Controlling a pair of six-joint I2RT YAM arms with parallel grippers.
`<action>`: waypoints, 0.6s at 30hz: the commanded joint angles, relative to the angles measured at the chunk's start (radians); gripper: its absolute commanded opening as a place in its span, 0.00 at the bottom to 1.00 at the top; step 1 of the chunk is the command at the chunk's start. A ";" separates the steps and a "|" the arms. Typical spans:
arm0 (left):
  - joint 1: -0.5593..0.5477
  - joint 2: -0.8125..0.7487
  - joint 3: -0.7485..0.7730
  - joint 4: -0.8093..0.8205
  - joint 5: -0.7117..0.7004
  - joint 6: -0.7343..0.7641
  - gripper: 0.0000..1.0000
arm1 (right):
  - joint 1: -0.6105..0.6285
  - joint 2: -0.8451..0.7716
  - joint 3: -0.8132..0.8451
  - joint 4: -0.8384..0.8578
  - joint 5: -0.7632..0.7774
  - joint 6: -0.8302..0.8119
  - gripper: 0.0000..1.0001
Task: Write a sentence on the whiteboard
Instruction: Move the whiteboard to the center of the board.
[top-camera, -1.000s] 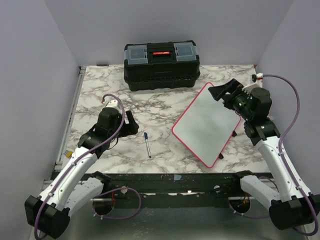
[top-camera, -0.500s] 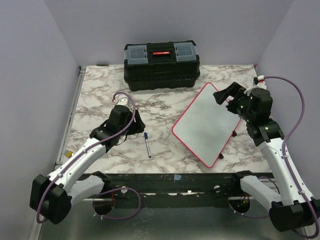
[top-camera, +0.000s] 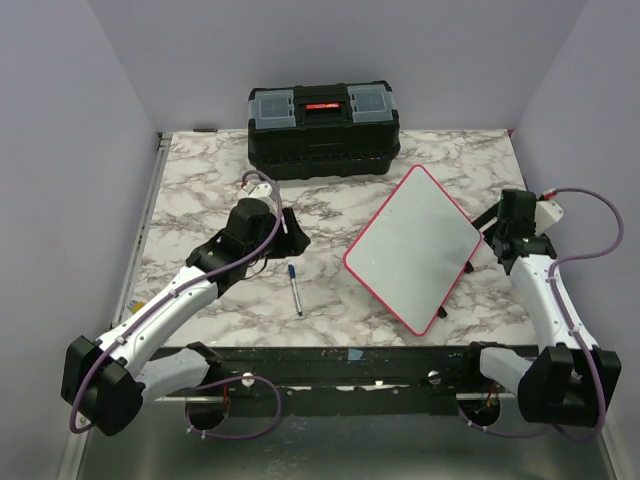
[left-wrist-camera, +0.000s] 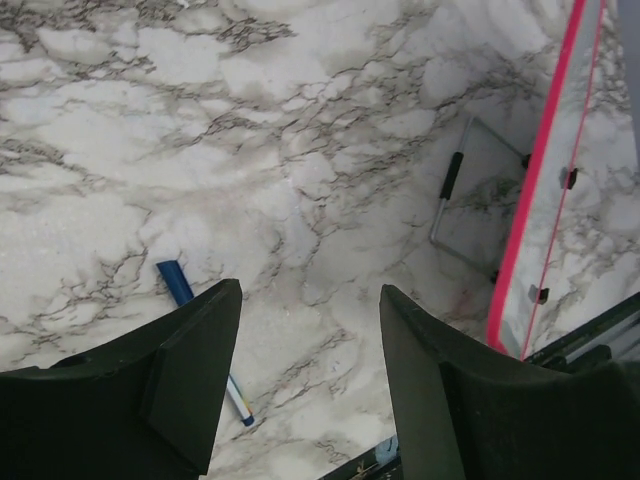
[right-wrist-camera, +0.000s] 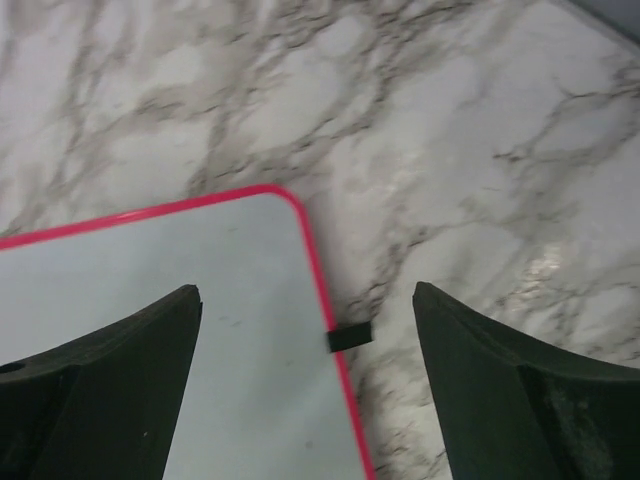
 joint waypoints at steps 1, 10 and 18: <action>-0.014 0.021 0.084 0.033 0.066 0.008 0.59 | -0.116 0.059 -0.042 -0.001 0.057 0.014 0.82; -0.028 0.074 0.148 0.054 0.078 0.006 0.59 | -0.118 0.110 -0.141 0.047 -0.002 0.072 0.56; -0.030 0.065 0.163 0.048 0.060 0.020 0.59 | -0.118 0.166 -0.189 0.083 -0.039 0.090 0.51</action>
